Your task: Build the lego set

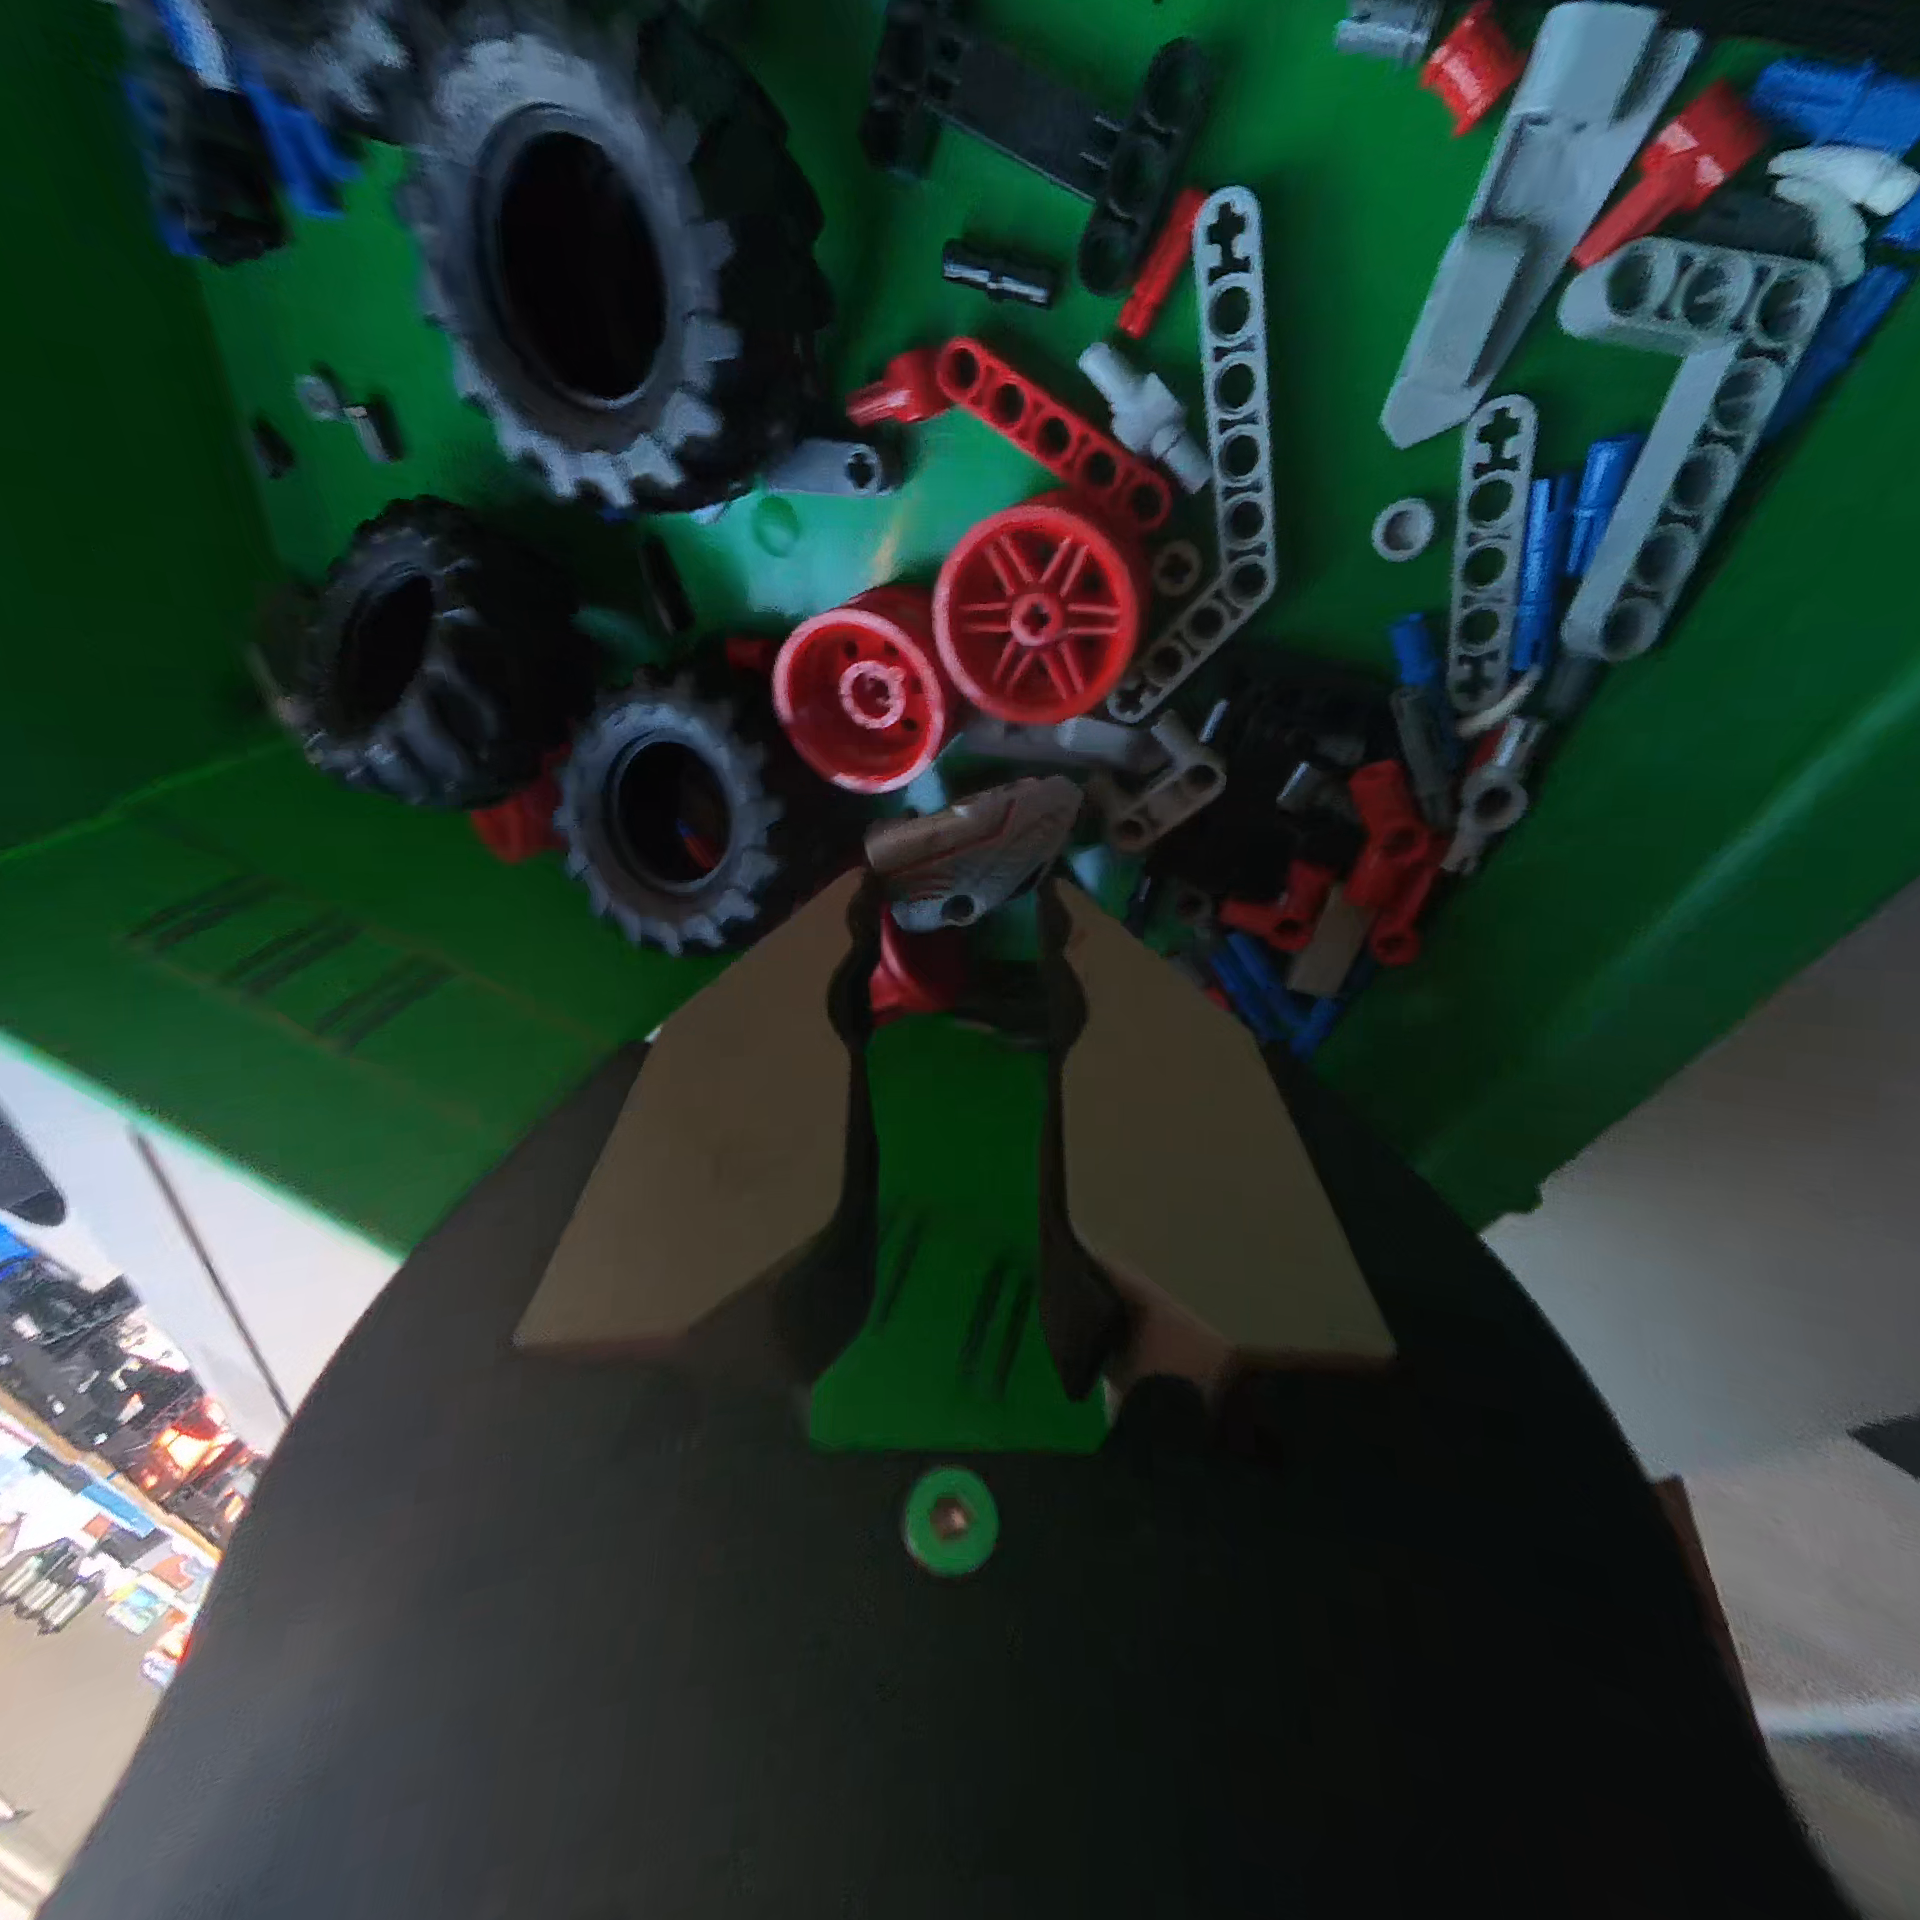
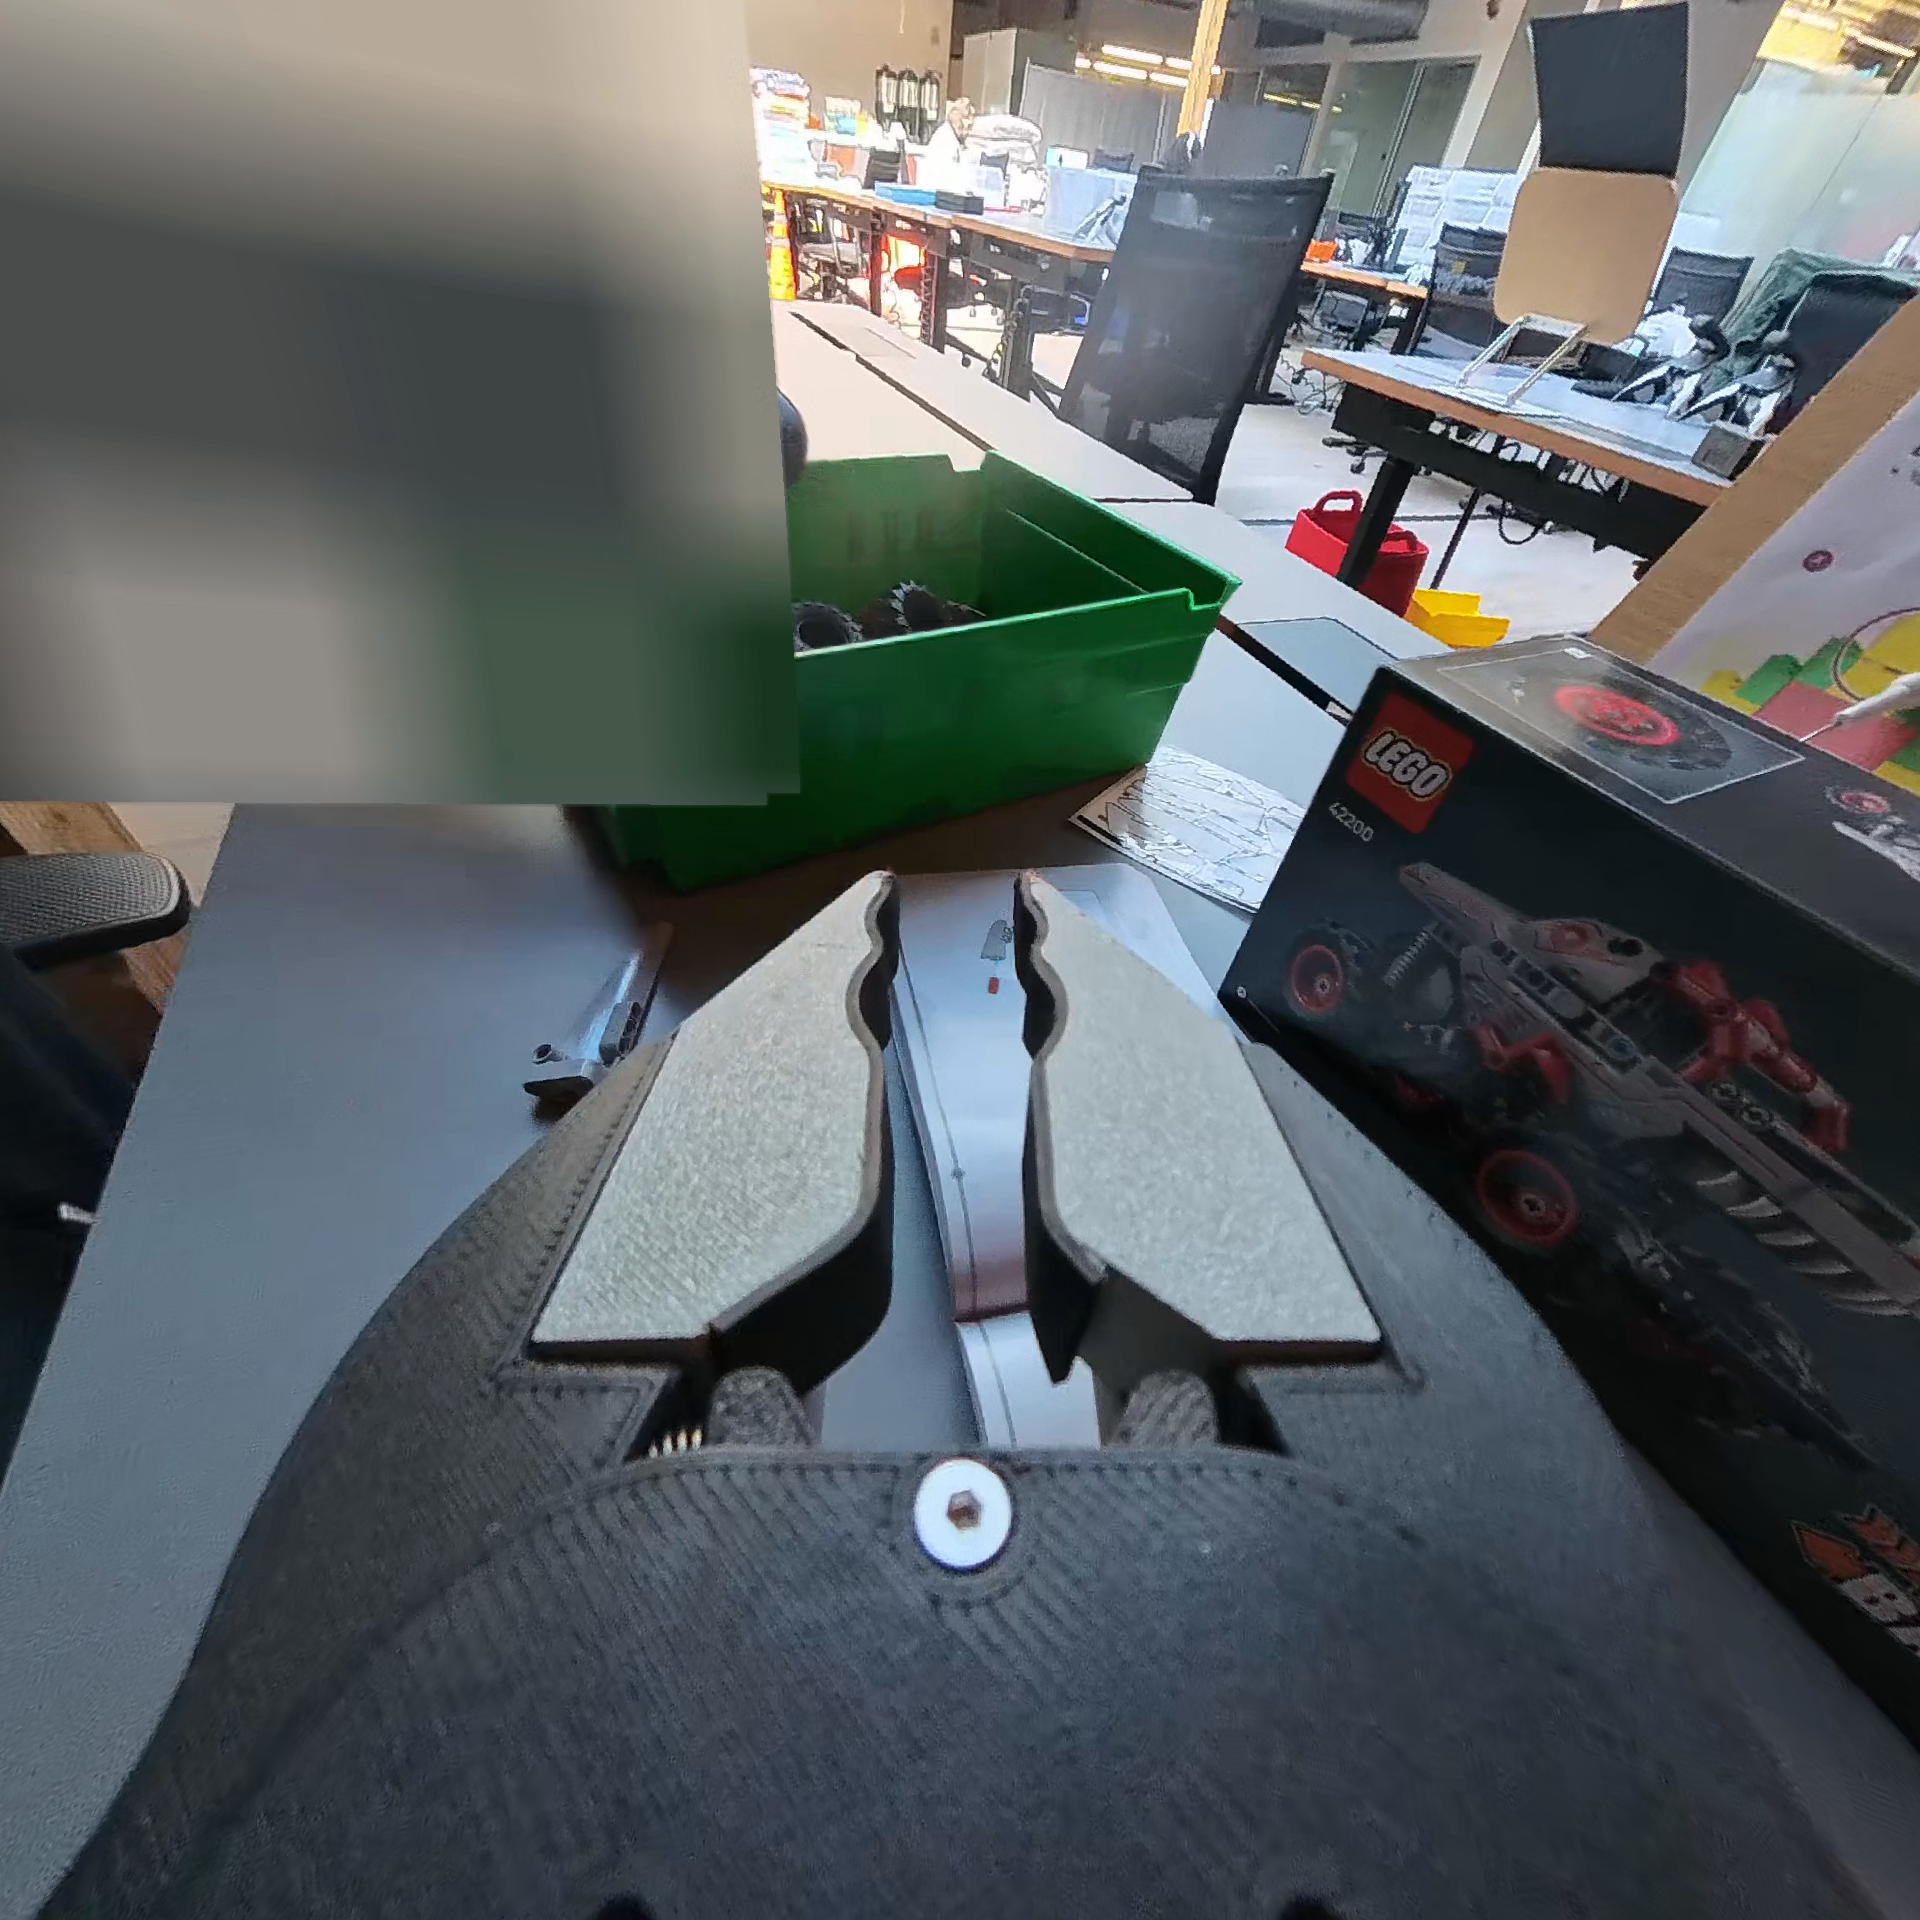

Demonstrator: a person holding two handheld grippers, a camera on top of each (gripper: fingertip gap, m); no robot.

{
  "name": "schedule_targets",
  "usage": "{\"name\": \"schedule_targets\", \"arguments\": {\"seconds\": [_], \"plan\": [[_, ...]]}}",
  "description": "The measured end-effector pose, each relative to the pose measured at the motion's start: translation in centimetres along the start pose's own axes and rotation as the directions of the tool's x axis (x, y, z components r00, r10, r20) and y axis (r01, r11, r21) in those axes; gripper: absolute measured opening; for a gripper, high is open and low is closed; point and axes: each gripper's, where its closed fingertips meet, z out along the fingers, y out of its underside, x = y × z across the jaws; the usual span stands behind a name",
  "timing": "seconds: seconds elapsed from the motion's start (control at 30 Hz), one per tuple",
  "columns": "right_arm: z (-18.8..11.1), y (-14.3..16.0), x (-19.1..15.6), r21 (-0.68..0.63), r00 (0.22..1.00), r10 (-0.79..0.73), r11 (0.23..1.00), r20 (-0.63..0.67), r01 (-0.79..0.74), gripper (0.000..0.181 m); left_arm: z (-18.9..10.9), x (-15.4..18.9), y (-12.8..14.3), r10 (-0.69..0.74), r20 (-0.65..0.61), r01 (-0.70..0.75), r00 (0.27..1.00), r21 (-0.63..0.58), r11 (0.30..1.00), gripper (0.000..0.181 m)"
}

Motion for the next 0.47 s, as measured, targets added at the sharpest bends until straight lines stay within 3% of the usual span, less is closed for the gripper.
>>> {"name": "schedule_targets", "arguments": {"seconds": [0.03, 0.13, 0.2, 0.23, 0.33, 0.4, 0.47], "plan": [[0.0, 0.0, -0.1, -0.001, 1.000, -0.001, 1.000, 0.001, 0.001, 0.019, -0.6, -0.5, 0.1, -0.019, 0.043, 0.018, 0.999, 0.030, 0.999, 0.031], [0.3, 0.1, -0.7, -0.012, 0.999, 0.013, 1.000, 0.032, -0.012, 0.019, -3.6, -2.3, -0.8, -0.103, 0.175, 0.059, 0.979, 0.237, 0.970, 0.026], [0.7, 0.4, -1.2, -0.031, 0.998, 0.017, 0.999, 0.057, -0.016, 0.019, -5.9, -2.5, -1.6, -0.206, 0.121, 0.141, 0.971, 0.404, 0.904, 0.027], [0.9, 0.7, -1.4, -0.049, 0.998, 0.017, 0.999, 0.066, -0.014, 0.020, -7.2, -2.3, -2.3, -0.239, 0.060, 0.180, 0.969, 0.494, 0.851, 0.028], [1.5, 1.3, -2.2, -0.091, 0.995, 0.005, 0.996, 0.096, 0.004, 0.020, -11.7, -0.4, -4.6, -0.194, -0.307, 0.359, 0.932, 0.699, 0.619, 0.027], [1.9, 1.5, -3.2, -0.114, 0.991, 0.004, 0.993, 0.135, 0.011, 0.020, -14.5, 1.1, -5.4, -0.051, -0.543, 0.494, 0.838, 0.716, 0.493, 0.026], [2.1, 1.2, -4.5, -0.113, 0.982, 0.001, 0.993, 0.189, 0.020, 0.020, -17.0, 2.4, -6.0, 0.113, -0.726, 0.631, 0.679, 0.655, 0.415, 0.027]]}}
